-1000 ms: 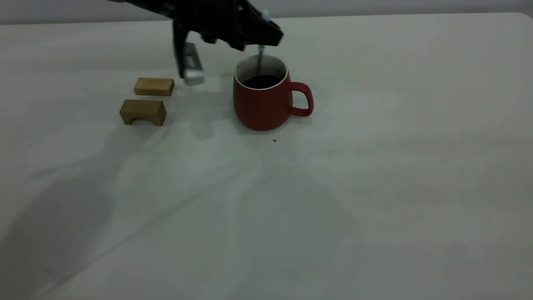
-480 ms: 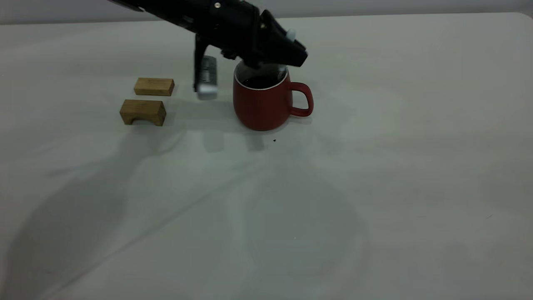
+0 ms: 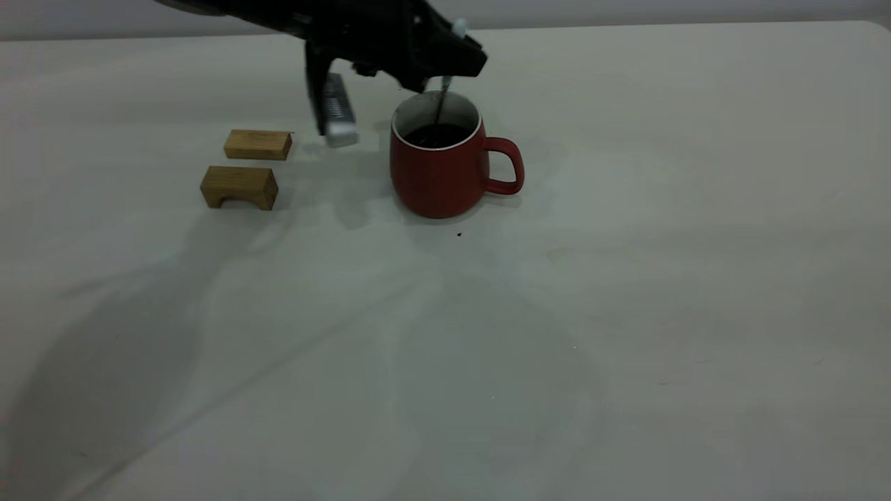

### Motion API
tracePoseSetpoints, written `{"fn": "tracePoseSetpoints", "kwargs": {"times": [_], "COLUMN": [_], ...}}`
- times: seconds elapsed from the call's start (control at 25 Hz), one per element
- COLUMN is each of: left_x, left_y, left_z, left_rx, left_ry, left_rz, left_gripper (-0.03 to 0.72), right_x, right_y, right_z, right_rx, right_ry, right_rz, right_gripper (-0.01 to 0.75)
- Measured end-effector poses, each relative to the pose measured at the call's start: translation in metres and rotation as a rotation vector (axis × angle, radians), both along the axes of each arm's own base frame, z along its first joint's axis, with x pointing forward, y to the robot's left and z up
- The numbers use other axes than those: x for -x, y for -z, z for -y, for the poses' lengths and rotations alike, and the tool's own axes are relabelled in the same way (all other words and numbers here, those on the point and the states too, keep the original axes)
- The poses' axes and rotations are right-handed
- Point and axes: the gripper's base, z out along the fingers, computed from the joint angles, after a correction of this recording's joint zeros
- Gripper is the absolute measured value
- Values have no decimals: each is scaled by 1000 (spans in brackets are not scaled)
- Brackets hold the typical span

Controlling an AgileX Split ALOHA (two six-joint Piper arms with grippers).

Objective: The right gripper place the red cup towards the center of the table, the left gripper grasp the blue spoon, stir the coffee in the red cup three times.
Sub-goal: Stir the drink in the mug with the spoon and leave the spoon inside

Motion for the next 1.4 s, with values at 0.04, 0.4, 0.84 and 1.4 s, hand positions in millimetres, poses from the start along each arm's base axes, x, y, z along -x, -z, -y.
{"fn": "tracePoseSetpoints", "kwargs": {"times": [0.04, 0.4, 0.84, 1.4], "left_x": [2, 22, -4, 2], "left_y": [0, 0, -1, -5], "left_z": [6, 17, -43, -39], "left_rx": [2, 4, 44, 88], "left_ry": [4, 208, 41, 106], "left_rz": [4, -40, -92, -115], "left_gripper": [110, 108, 106, 107], "right_x": [0, 0, 0, 0], "right_y": [0, 0, 0, 0], "right_z": [0, 0, 0, 0], "right_rx": [0, 0, 0, 0], "right_ry": [0, 0, 0, 0], "right_rz": [0, 0, 0, 0], "right_gripper": [572, 572, 572, 572]}}
